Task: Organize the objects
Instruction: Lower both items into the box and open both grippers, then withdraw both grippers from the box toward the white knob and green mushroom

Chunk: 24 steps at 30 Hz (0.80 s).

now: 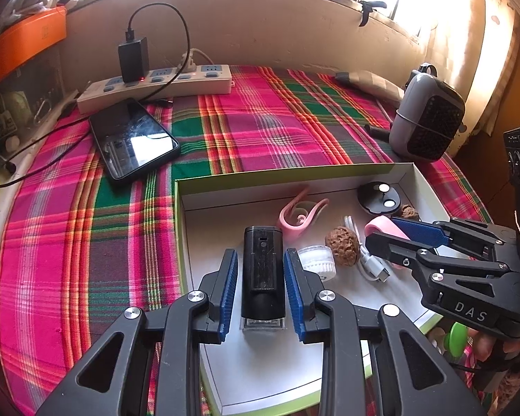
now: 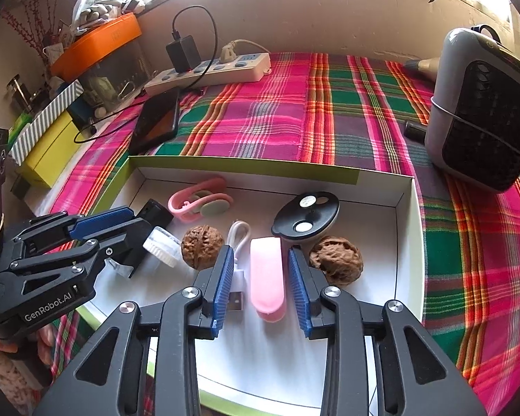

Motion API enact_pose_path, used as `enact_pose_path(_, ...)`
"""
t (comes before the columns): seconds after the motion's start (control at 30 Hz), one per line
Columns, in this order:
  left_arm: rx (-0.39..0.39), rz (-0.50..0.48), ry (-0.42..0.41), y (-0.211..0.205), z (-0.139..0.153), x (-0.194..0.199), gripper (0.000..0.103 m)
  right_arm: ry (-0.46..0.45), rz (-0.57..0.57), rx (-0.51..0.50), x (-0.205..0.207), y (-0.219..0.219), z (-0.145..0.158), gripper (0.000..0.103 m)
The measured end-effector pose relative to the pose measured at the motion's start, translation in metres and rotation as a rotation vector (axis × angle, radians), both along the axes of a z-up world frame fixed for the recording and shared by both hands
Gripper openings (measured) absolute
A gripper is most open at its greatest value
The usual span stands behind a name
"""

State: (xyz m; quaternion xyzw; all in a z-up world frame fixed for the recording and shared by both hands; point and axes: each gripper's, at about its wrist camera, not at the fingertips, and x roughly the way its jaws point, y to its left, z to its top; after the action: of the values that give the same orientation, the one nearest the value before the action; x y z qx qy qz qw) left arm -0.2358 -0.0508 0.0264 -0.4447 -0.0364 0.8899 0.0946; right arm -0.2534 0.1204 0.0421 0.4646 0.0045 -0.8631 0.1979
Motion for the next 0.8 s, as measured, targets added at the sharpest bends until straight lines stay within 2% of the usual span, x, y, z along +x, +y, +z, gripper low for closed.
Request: enact_pose_path(0.8,0.011,-0.009,0.063,0.004,0.03,0.047,0.026,0.077,-0.003,-0.027,0.04,0.004,0.029,0.034)
